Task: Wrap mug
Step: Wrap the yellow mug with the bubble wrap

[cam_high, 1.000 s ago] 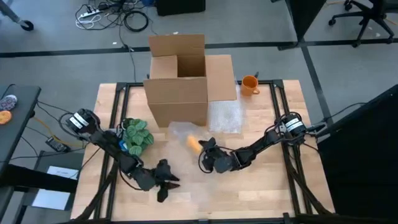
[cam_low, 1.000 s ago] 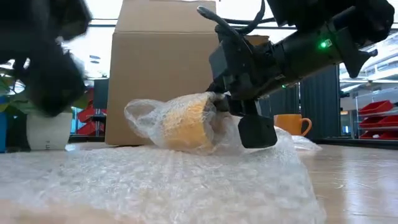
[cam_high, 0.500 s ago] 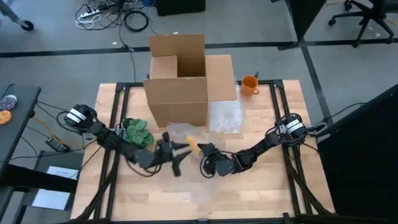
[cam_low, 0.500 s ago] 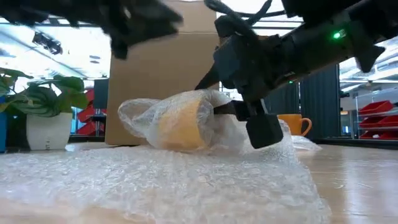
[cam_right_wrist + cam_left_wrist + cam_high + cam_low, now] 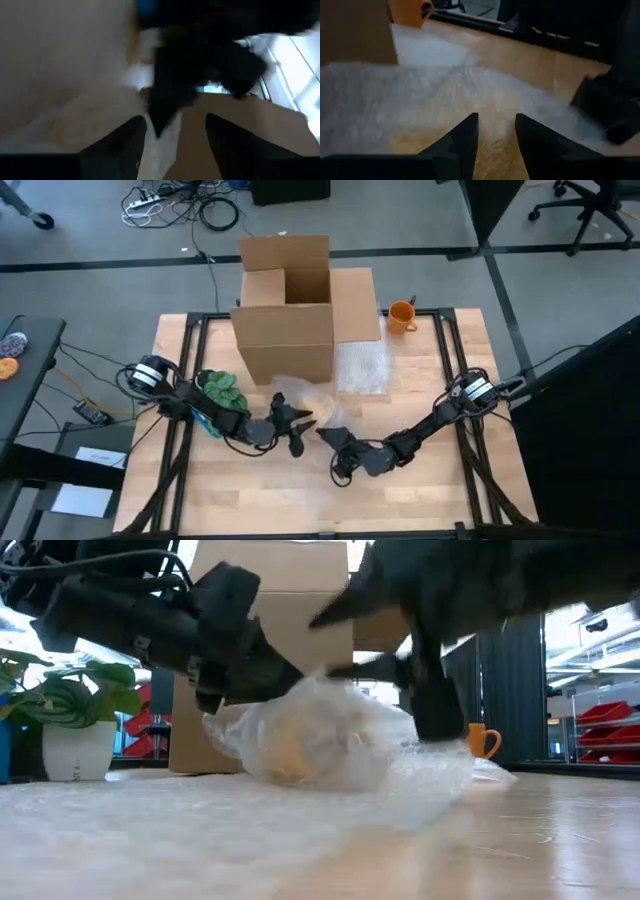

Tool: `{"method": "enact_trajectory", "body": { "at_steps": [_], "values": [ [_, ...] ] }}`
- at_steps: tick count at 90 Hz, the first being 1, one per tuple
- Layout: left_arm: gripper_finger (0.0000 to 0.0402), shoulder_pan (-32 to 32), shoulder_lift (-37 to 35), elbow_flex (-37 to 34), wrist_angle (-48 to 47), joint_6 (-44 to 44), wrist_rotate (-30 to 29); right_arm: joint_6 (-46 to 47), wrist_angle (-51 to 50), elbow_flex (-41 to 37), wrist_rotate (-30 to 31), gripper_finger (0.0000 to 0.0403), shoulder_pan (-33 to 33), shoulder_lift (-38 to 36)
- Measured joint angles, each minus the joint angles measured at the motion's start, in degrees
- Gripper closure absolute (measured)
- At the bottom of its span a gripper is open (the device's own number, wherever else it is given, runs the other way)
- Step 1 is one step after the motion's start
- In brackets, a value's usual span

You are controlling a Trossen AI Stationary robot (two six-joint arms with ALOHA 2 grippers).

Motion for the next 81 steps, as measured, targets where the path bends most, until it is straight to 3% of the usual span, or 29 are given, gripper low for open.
{"method": "enact_trajectory", "body": {
  "at_steps": [9,29,40,52,59,68,74,81],
  "values": [
    [0.0285,-1.1,0.0,0.0,-1.2,-0.3,-0.1,4.0,5.3,0.1,0.3,0.0219,1.6,-3.3],
    [0.0285,-4.0,0.1,-0.1,-7.3,-2.4,0.6,15.5,4.9,-4.2,3.7,0.0219,2.1,-13.9],
    [0.0285,-5.6,0.4,-0.3,-12.8,-6.5,0.7,30.1,1.1,-9.2,5.7,0.0219,-0.1,-20.3],
    [0.0285,-6.9,0.3,-0.2,-16.7,-11.4,0.6,48.2,-10.1,-13.8,4.9,0.0219,-3.7,-25.4],
    [0.0285,-7.4,0.3,-0.2,-16.9,-12.6,0.5,59.4,-16.7,-15.3,-1.6,0.0220,-6.0,-26.8],
    [0.0285,-7.5,0.3,-0.2,-16.6,-14.0,0.4,71.9,-21.8,-15.5,-16.4,0.0220,-9.2,-26.2],
    [0.0285,-7.5,0.3,-0.2,-16.6,-14.3,0.4,76.0,-22.3,-15.1,-25.5,0.0220,-10.8,-24.0],
    [0.0285,-7.5,0.3,-0.2,-16.8,-14.4,0.3,77.7,-22.0,-14.4,-30.2,0.0220,-11.7,-20.7]
  ]
}}
